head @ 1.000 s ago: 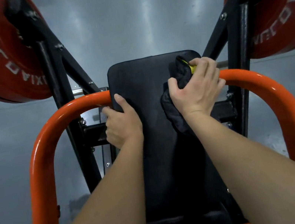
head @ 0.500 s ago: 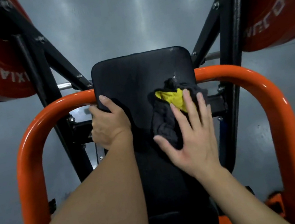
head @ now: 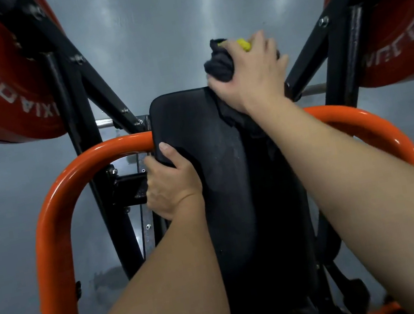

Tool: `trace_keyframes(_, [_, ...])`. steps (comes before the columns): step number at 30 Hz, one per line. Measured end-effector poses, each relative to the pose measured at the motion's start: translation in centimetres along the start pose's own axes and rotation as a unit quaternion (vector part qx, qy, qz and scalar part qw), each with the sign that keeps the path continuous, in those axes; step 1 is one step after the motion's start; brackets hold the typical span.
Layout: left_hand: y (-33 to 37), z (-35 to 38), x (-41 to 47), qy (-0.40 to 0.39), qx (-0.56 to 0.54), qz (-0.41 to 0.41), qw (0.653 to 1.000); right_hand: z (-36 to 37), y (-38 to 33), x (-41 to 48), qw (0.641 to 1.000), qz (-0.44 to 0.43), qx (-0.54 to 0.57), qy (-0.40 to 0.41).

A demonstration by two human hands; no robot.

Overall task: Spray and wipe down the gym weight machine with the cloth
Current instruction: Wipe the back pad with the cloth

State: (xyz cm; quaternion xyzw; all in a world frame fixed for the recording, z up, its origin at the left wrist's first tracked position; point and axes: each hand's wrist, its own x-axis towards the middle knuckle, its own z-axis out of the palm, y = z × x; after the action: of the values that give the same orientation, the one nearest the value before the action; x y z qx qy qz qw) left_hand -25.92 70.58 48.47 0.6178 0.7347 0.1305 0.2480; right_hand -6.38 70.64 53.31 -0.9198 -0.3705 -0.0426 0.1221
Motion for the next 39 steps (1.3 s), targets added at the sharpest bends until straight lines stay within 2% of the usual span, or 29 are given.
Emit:
trace_keyframes(2, [-0.1, 0.0, 0.1, 0.003, -0.002, -0.001, 1.000, 0.5, -0.9, 1.1, 0.998, 0.018, 0.026, -0.058])
trace_keyframes(4, [0.0, -0.1, 0.0, -0.001, 0.002, 0.001, 1.000, 0.0, -0.5, -0.2, 0.999, 0.005, 0.026, -0.038])
trace_keyframes(8, [0.1, -0.2, -0.1, 0.000, -0.003, 0.004, 1.000, -0.9, 2.6, -7.5, 0.989, -0.134, 0.043, 0.050])
trace_keyframes(10, [0.1, 0.0, -0.1, -0.001, -0.001, 0.005, 1.000, -0.5, 4.8, -12.5, 0.982, -0.176, 0.044, 0.052])
trace_keyframes(13, [-0.1, 0.0, 0.3, -0.007, 0.000, -0.005, 1.000, -0.1, 6.5, -16.5, 0.980, -0.193, 0.031, 0.040])
trace_keyframes(16, [0.1, -0.1, 0.0, -0.011, -0.001, -0.007, 1.000, -0.4, 5.7, -14.6, 0.974, -0.221, 0.009, 0.057])
trace_keyframes(19, [0.0, 0.0, 0.2, -0.011, -0.008, -0.013, 1.000, -0.2, 1.0, -10.0, 0.969, -0.238, -0.002, 0.069])
trace_keyframes(22, [-0.1, 0.0, 0.2, -0.007, -0.008, -0.008, 1.000, 1.1, -4.9, -5.1, 0.970, -0.237, -0.002, 0.058])
trace_keyframes(25, [-0.1, 0.0, 0.5, -0.008, -0.019, 0.002, 1.000, 1.9, -8.0, -3.4, 0.980, -0.198, 0.007, 0.039])
trace_keyframes(28, [-0.3, -0.1, 0.6, -0.014, -0.022, 0.003, 1.000, 1.1, -5.5, -5.8, 0.980, -0.196, 0.036, 0.024])
trace_keyframes(34, [-0.5, -0.2, 0.2, -0.009, -0.048, 0.011, 0.999, -0.2, 5.0, -13.9, 0.973, -0.215, 0.070, 0.039])
trace_keyframes(39, [-0.5, -0.4, 0.3, -0.025, -0.051, 0.004, 0.998, 0.0, 4.4, -14.0, 0.982, -0.160, 0.061, 0.076])
